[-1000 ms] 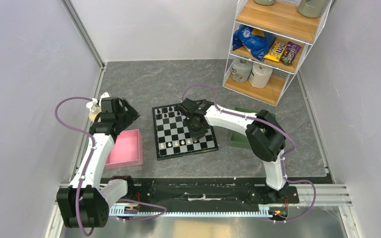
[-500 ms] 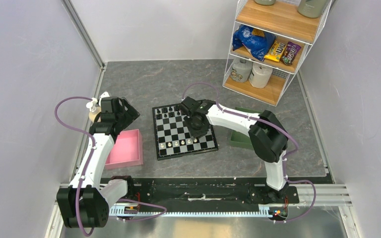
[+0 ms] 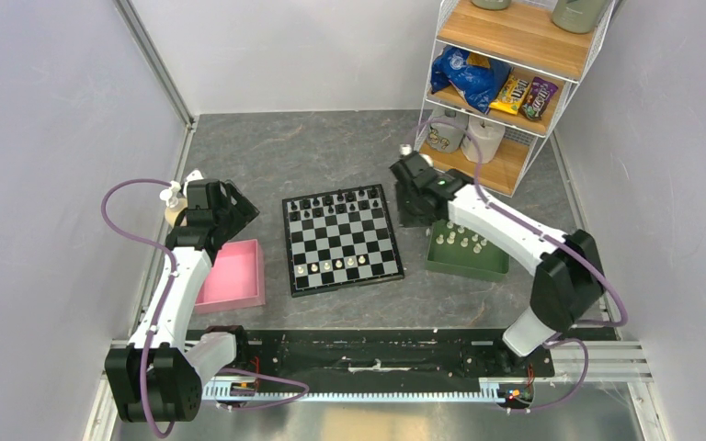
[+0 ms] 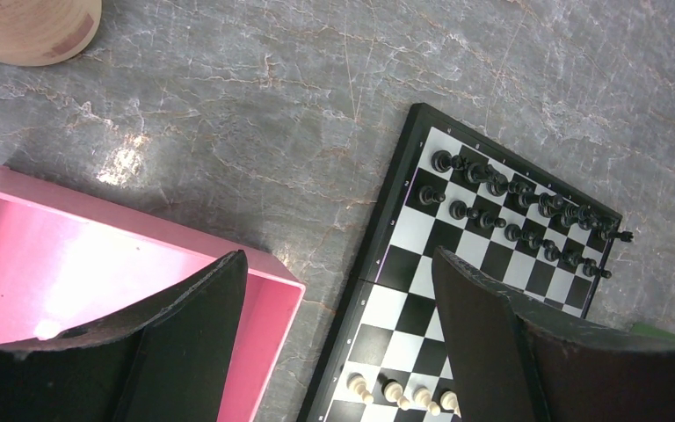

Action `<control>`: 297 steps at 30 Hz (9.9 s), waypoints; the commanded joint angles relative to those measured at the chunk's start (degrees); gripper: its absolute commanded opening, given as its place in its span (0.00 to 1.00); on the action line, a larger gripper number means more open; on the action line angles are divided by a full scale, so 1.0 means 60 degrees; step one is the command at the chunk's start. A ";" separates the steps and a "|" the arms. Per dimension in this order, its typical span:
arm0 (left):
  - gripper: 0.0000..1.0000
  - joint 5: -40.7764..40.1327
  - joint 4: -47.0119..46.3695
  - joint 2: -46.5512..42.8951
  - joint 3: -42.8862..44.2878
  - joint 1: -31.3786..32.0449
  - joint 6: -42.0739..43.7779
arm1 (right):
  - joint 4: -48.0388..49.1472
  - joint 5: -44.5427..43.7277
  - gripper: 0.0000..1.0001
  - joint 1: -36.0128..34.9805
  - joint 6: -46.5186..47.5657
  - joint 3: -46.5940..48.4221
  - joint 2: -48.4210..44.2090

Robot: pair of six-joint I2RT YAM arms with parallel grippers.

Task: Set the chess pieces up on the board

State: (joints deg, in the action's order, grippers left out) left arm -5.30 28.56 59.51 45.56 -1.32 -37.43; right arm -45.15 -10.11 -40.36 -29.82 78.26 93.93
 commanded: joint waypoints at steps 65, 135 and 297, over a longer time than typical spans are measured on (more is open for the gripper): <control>0.84 0.0404 -0.0672 0.0511 0.0287 -0.0038 0.0115 | 0.0947 0.1166 0.29 0.7181 -0.0074 -0.3163 0.0326; 0.84 0.0316 -0.0572 0.0138 0.0039 -0.0037 0.0130 | 0.0405 0.0517 0.22 -0.1271 -0.0952 0.0506 0.2493; 0.84 0.0457 -0.0707 0.0252 0.0038 -0.0038 0.0159 | 0.0874 0.0497 0.16 -0.0437 -0.1006 -0.0734 0.1616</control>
State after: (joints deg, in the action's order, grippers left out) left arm -2.79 25.19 61.43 45.56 -1.32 -37.41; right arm -38.44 -6.22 -42.87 -36.18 72.58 104.25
